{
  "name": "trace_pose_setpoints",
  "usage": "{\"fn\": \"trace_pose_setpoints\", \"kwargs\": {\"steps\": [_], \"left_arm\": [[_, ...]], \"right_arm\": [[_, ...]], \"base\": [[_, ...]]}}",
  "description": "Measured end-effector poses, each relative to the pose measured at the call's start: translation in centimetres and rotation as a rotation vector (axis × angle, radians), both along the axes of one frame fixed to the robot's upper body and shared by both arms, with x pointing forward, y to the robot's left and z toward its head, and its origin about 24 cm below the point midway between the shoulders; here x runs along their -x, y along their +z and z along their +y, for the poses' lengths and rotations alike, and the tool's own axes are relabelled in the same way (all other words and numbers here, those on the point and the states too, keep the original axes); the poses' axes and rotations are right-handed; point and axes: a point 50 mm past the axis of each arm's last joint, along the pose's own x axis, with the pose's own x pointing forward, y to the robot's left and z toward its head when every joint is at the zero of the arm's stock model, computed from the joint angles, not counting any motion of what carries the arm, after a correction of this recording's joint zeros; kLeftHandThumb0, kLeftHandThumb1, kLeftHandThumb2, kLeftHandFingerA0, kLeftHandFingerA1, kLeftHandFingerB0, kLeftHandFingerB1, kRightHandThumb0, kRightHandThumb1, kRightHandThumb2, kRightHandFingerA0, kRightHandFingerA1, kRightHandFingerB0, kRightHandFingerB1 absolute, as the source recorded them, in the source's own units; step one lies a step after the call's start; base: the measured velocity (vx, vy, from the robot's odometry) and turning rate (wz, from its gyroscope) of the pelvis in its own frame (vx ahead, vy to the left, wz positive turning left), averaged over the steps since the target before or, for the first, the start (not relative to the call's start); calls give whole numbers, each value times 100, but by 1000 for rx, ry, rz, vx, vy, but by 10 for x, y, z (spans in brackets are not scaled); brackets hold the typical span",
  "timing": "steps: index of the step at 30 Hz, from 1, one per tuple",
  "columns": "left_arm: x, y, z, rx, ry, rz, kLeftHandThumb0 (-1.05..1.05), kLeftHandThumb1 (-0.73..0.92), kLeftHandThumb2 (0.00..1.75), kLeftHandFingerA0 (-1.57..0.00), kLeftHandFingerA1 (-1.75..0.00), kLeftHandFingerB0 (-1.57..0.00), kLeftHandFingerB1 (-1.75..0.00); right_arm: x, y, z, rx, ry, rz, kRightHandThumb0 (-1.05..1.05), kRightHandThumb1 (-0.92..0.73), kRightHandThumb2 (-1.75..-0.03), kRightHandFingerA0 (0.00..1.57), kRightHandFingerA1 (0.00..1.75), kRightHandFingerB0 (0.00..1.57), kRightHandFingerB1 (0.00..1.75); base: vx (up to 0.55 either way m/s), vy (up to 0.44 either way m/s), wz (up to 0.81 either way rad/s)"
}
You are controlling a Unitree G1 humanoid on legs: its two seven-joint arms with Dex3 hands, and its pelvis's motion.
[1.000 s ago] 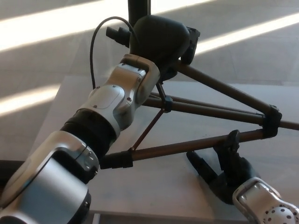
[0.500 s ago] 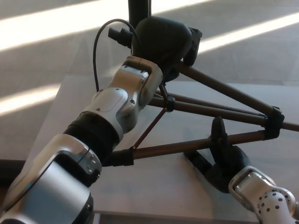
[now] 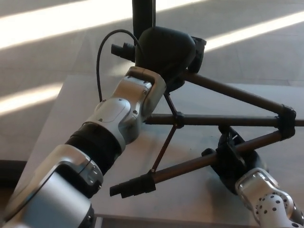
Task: Use both hands of the robot to pick up the tripod lying in the middle of the desk and make it stand upright on the desk
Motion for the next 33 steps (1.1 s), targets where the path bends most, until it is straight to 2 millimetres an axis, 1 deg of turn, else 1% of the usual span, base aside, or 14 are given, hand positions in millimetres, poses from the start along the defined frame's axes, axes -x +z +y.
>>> {"fn": "trace_pose_setpoints", "kwargs": {"steps": [2,6,9,11,13,14,15,16,18,25,26,28,29,33], "left_arm": [[0,0,-1,0,-3,0,-20,59,92,-94,-165,-81,-120],[0,-1,0,-4,-1,-1,-22,57,98,-90,-175,-71,-153],[-1,0,2,-8,6,-7,-22,56,98,-90,-175,-73,-152],[-1,1,3,-5,8,-11,-21,51,99,-91,-175,-77,-144],[-3,5,8,-3,20,-22,-19,50,100,-92,-174,-78,-141],[-4,8,12,-6,29,-31,-23,46,106,-120,-134,-95,-116],[-5,11,14,-6,35,-39,-23,46,106,-120,-134,-95,-116],[-6,14,17,-5,43,-47,-15,48,96,-92,-175,-71,-157],[-7,18,22,4,57,-60,-12,47,92,-92,-175,-69,-164],[-10,29,38,81,104,-78,-14,48,87,-91,-175,-72,-157],[-11,31,41,100,113,-81,-12,49,87,-89,-175,-72,-157],[-11,32,46,131,125,-81,-14,48,84,-86,-175,-72,-156],[-12,33,49,143,130,-81,-15,48,82,-86,-175,-72,-155],[-12,33,58,179,157,-78,-15,48,86,-88,-175,-74,-153]], "right_arm": [[-1,1,-2,17,-24,5,-49,-37,-148,148,168,127,152],[-3,3,-6,53,-70,12,-46,-39,-150,147,169,129,156],[-5,8,-6,89,-84,4,-41,-40,-145,141,168,122,151],[-6,13,-6,110,-81,-15,-33,-49,-123,124,175,106,155],[-8,25,-7,141,-79,-60,-26,-51,-126,113,175,92,160],[-9,32,-7,163,-74,-85,-25,-53,-122,109,175,87,164],[-11,40,-8,187,-68,-110,-25,-53,-122,109,175,87,164],[-12,49,-9,219,-58,-137,-22,-58,-120,102,175,80,162],[-16,67,-14,283,-41,-185,-25,-63,-112,101,175,81,163],[-31,128,-24,524,28,-316,-15,-39,-144,100,175,82,153],[-34,139,-24,567,43,-336,-20,-34,-146,98,175,80,163],[-37,154,-22,625,69,-366,-19,-39,-132,93,175,78,163],[-38,159,-21,649,81,-378,-26,-44,-118,120,142,100,129],[-42,180,-14,727,129,-411,-27,-43,-120,125,144,100,129]], "base": [[0,0,0],[0,0,0],[0,0,0],[0,0,0],[0,0,0],[0,0,0],[0,0,0],[0,0,0],[0,0,0],[0,0,0],[0,0,0],[0,0,0],[0,0,0],[0,0,0]]}}
